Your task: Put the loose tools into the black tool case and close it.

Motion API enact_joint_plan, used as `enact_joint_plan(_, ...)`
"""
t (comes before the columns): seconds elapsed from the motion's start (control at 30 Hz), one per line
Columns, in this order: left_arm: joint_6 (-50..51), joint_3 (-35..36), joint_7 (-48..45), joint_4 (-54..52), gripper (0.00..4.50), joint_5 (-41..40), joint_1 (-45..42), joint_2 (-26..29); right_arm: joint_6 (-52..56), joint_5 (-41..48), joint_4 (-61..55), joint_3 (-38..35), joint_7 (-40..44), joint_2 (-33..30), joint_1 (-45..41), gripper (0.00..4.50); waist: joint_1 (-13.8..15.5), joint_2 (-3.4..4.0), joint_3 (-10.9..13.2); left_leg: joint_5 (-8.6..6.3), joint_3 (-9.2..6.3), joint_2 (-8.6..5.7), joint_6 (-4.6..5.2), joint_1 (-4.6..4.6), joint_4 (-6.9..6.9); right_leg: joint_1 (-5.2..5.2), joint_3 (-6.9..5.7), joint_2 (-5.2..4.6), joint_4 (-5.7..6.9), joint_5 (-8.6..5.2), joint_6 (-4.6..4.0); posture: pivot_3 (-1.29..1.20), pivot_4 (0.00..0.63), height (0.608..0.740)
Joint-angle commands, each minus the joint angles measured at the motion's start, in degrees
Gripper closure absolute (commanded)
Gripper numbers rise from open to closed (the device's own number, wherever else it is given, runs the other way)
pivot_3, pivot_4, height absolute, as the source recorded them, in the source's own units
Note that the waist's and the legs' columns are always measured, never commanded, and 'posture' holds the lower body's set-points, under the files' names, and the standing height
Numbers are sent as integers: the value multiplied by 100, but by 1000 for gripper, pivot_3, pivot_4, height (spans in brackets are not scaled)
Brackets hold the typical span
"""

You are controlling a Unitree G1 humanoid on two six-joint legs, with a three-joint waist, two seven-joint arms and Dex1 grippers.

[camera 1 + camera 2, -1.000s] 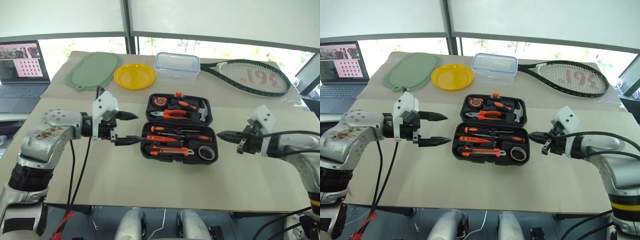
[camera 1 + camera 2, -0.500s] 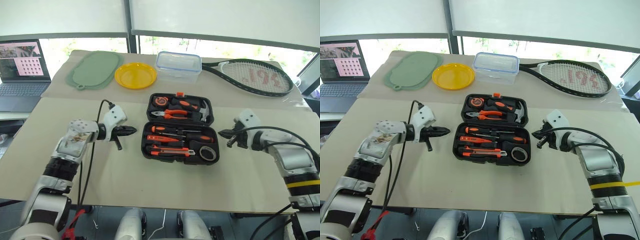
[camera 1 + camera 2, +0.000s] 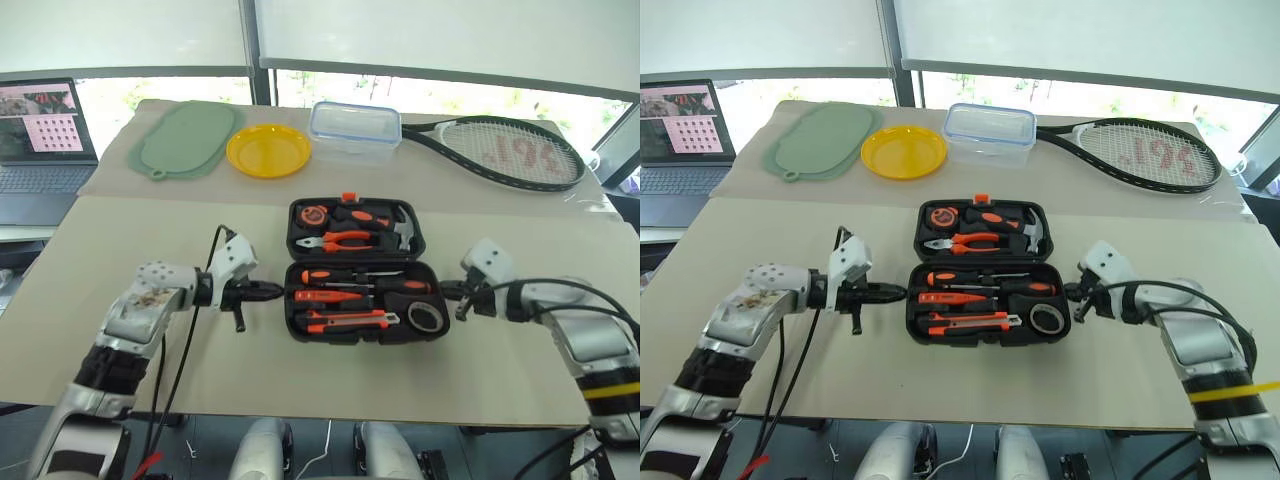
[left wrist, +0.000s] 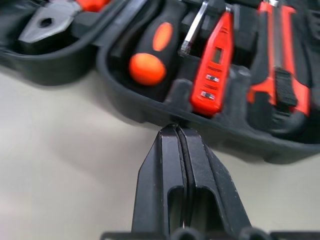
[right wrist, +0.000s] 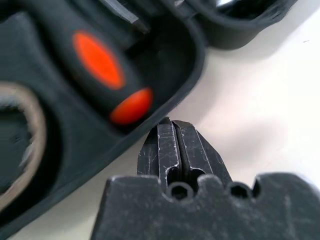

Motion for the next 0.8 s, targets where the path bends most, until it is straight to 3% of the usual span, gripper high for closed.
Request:
enact_joint_plan(0.03,38,74,-135,-750,4419,-274,335,138,153,453,-1108,-200,270,-113,378,4500,6,1,0,0,0,-1,0,3,0,2,0,0,2,0,0,0,150,738)
enact_joint_plan(0.33,172,341,100,-1538,4419,-335,1477,508,582,619,-2098,-573,63,-227,1559,4500,14,1,0,-2,-2,3,1,18,-1,13,1,-4,0,-2,-2,0,150,738)
enact_joint_plan(0.5,305,600,421,-1215,4419,-104,1766,757,719,477,-2029,-887,-132,-456,1893,4500,21,1,0,-3,-1,4,-1,26,-3,17,1,-4,3,-4,-5,0,150,738)
enact_joint_plan(0.6,725,872,687,-786,3727,-170,1555,850,984,667,-1881,-1214,-79,-652,1850,3709,22,5,-2,-1,-1,4,-2,35,-3,22,1,-5,4,-3,-7,0,150,738)
enact_joint_plan(0.8,2914,1417,1262,-275,1577,-1160,156,451,1719,1201,-1378,-1407,-133,-646,771,1649,10,3,-1,10,-4,6,-11,43,-3,21,0,4,14,0,-18,0,150,738)
